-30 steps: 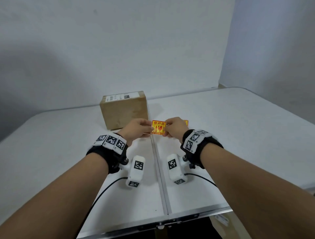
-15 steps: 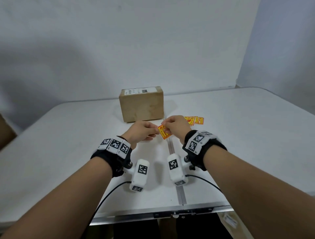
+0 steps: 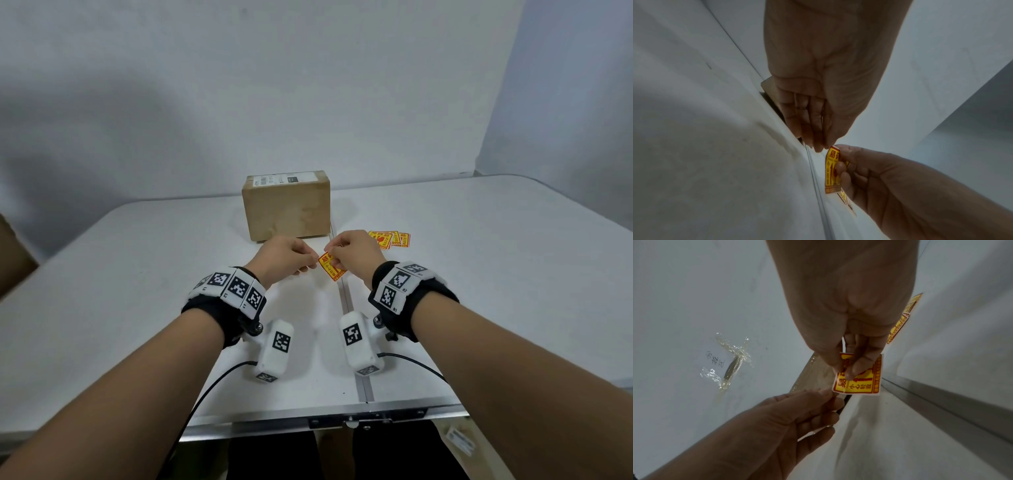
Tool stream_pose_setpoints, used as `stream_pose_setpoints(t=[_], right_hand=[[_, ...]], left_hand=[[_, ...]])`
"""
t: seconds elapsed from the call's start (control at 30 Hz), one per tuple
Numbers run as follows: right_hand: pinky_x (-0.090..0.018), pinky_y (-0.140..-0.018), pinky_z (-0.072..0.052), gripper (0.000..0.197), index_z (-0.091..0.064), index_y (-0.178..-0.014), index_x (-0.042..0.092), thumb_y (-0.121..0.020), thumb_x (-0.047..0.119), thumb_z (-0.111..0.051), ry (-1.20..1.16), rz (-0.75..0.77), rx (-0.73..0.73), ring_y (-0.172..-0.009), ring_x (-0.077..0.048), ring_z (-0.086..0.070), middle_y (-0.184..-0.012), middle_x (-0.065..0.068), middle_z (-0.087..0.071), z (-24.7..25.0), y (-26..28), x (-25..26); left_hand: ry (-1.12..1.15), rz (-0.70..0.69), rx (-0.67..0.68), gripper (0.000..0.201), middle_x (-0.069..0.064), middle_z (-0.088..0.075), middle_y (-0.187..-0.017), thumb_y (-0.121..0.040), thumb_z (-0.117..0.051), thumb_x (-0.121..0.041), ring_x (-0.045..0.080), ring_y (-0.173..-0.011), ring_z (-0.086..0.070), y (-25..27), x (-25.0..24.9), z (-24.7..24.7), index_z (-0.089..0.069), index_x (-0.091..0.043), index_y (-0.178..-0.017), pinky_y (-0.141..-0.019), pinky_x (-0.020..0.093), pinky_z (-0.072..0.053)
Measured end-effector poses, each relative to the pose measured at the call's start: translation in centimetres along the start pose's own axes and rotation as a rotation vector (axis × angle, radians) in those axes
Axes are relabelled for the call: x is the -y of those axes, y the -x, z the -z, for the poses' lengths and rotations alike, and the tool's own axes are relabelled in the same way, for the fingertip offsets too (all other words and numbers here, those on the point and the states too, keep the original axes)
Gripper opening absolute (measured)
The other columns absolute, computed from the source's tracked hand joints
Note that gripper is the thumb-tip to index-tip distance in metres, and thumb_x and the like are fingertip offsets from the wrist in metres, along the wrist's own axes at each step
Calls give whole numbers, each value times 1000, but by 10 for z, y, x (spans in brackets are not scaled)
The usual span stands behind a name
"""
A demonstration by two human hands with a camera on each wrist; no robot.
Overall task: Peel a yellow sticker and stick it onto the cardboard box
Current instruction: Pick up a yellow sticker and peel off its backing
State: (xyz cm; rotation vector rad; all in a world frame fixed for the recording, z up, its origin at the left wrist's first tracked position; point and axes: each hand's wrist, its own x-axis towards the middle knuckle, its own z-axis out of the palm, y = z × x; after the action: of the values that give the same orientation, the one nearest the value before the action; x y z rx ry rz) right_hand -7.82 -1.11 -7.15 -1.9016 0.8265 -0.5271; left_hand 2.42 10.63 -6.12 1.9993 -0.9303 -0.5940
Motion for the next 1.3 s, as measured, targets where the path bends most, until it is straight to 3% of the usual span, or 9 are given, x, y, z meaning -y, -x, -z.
stream_pose_setpoints(t=[0.27, 0.43, 0.5, 0.57, 0.7, 0.83, 0.97, 1.1, 1.3], right_hand=[[-36, -81, -60, 15, -71, -90, 9, -88, 10, -56, 47, 56, 16, -70, -16, -62, -82, -6, -65, 3, 4, 0], [-26, -84, -49, 31, -63, -114, 14, -84, 9, -59, 110, 204, -47, -94, -13, -57, -110, -3, -60, 4, 4, 0], [-23, -81, -44, 36, -56, -116, 16, -82, 9, -61, 118, 276, -122, -92, -12, -53, -114, -2, -52, 2, 4, 6], [-23, -78, -48, 27, -59, -107, 14, -81, 10, -62, 87, 310, -142, -87, -16, -59, -110, -2, -54, 2, 2, 13], [-17, -78, -46, 11, -73, -90, 11, -83, 11, -64, 137, 305, 12, -86, -12, -63, -96, -5, -73, 1, 2, 19], [-23, -83, -49, 14, -76, -90, 15, -84, 15, -62, 173, 261, 10, -94, -15, -66, -98, -4, -73, -4, 0, 15], [-33, -83, -58, 14, -76, -90, 12, -84, 16, -64, 58, 201, 7, -89, -20, -67, -89, -5, -70, -6, 2, 12], [-30, -77, -61, 15, -73, -94, 0, -85, 5, -62, -103, 149, 23, -85, -23, -69, -89, -10, -68, -7, 5, 12], [-35, -85, -59, 15, -76, -90, 3, -83, 5, -63, -67, 181, -17, -83, -26, -73, -89, -16, -74, -5, 4, 12]], left_hand=[[-34, -5, 33, 11, 5, -73, -88, -86, -64, -19, 12, -77, -62, 4, -3, -2, -70, -11, -87, -82, 30, -54], [176, 60, 13, 10, 2, -70, -83, -89, -61, -17, 10, -74, -60, 6, -2, 0, -68, -11, -86, -73, 22, -51], [306, 111, -12, 12, 2, -69, -84, -90, -60, -18, 10, -74, -59, 5, -1, 1, -68, -9, -91, -75, 22, -52], [398, 153, -32, 12, 2, -69, -84, -90, -61, -18, 10, -72, -59, 4, 0, 2, -68, -9, -92, -75, 22, -52], [486, 163, -40, 15, 2, -68, -84, -89, -63, -17, 9, -71, -58, 4, 1, 2, -69, -6, -98, -75, 20, -52], [541, 146, -28, 17, 2, -69, -85, -89, -64, -18, 9, -74, -59, 5, 0, 1, -70, -7, -100, -76, 20, -52], [509, 123, -21, 18, 0, -70, -84, -89, -64, -20, 8, -74, -60, 5, 2, 0, -71, -7, -100, -78, 21, -51], [509, 102, -20, 17, -2, -71, -84, -89, -65, -20, 6, -73, -59, 5, 2, -3, -72, -7, -97, -76, 19, -50], [477, 76, -66, 31, 5, -72, -97, -88, -66, -21, 7, -76, -57, 2, 2, -4, -70, 2, -109, -72, 16, -50]])
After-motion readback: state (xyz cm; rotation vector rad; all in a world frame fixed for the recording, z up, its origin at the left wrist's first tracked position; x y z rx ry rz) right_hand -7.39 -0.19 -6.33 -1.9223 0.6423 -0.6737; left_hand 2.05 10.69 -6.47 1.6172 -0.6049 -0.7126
